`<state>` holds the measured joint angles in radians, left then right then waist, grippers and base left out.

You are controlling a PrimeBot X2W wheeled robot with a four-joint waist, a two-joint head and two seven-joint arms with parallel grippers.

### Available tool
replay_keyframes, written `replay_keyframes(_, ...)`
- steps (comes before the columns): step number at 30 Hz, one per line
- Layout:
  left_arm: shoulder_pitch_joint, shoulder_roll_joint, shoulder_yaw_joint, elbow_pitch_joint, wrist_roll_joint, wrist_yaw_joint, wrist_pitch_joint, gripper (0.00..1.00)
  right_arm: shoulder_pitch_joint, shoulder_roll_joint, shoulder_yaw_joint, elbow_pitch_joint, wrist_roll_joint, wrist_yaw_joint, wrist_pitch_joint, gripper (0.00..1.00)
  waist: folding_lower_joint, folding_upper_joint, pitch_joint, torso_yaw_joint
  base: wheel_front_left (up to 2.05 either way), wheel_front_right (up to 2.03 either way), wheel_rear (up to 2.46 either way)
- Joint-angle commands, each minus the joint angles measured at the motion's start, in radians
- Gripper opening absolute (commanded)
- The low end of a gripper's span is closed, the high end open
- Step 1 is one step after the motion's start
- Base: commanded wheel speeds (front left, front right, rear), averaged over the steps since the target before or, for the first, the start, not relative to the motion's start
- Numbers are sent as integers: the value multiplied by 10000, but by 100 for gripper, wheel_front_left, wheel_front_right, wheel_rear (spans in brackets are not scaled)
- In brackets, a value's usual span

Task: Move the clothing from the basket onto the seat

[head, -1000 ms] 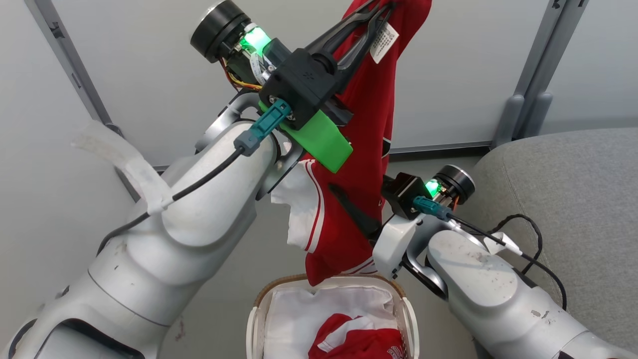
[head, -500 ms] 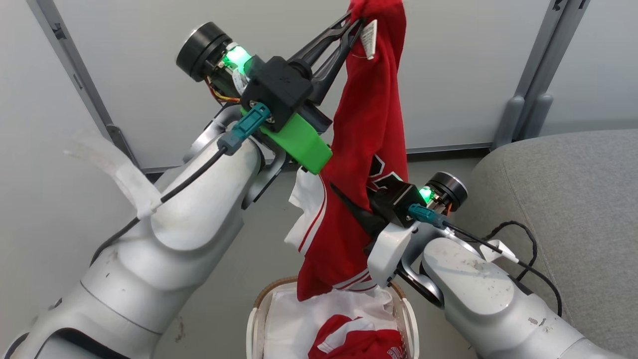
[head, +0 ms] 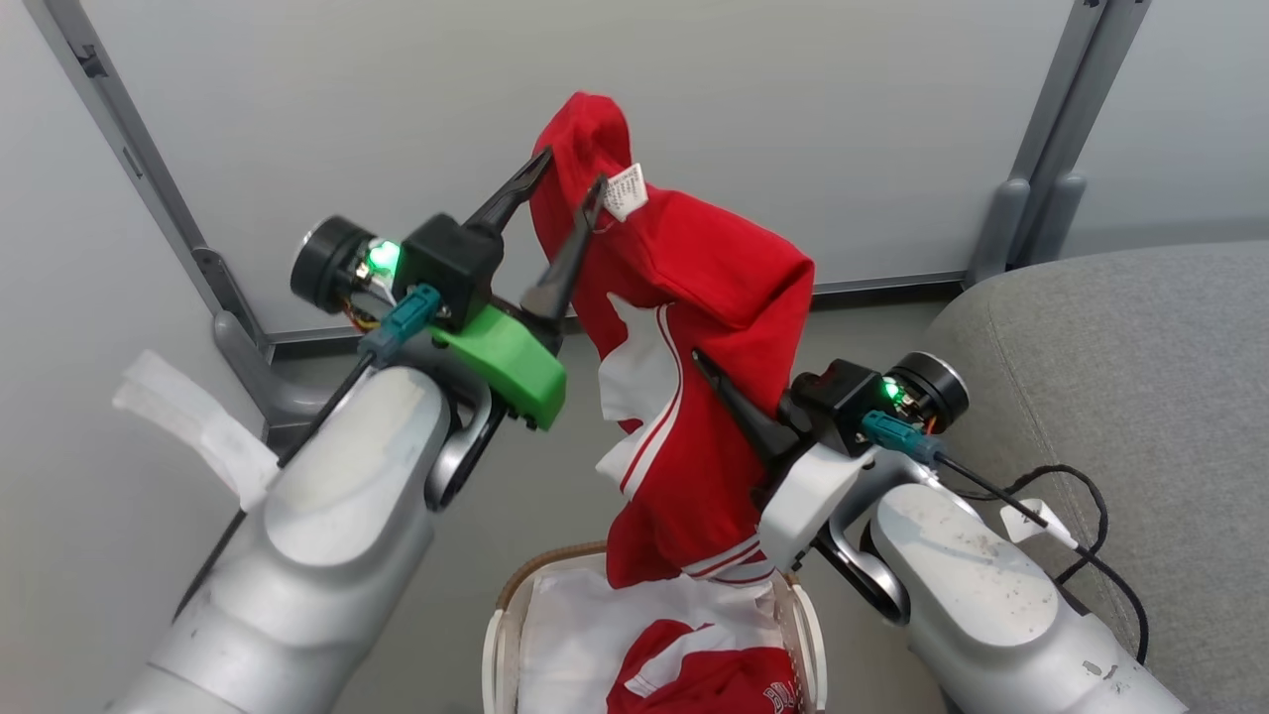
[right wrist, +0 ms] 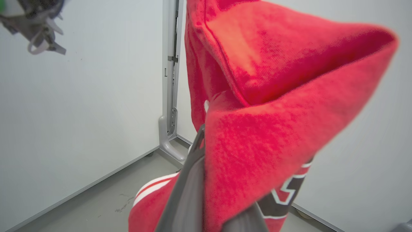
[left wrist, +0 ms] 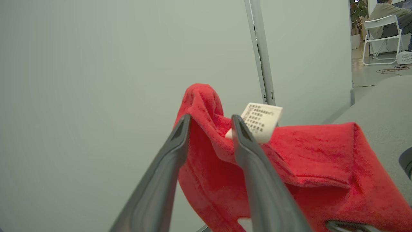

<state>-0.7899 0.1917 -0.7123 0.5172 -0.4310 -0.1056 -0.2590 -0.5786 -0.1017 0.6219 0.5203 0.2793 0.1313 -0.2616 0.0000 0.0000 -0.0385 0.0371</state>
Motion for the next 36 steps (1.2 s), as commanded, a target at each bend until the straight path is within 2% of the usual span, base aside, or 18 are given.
replay_keyframes(1, 416, -17, 56, 50, -123, -14, -56, 100, 196, -28, -162, -148, -64, -10, -51, 0, 0, 0, 34, -13, 0, 0, 0)
replay_keyframes(14, 3661, -443, 1217, -480, -64, -167, -69, 100, 1310, -118, -1794, -1241, -769, -10, -53, 0, 0, 0, 216, -109, 0, 0, 0)
replay_keyframes(24, 4810, -805, 1643, -567, 493, -251, -68, 100, 1620, -50, -2356, -1638, -1068, -10, -51, 0, 0, 0, 336, -356, 0, 0, 0)
replay_keyframes(31, 5262, -1068, 1632, -740, 664, -267, -67, 100, 1975, -60, -2969, -2037, -1327, -10, -51, 0, 0, 0, 451, -962, 0, 0, 0)
replay_keyframes(36, 5520, -1264, 1531, -970, 740, -268, -58, 100, 2572, -166, -3677, -2507, -1636, -10, -51, 0, 0, 0, 587, -1839, 0, 0, 0)
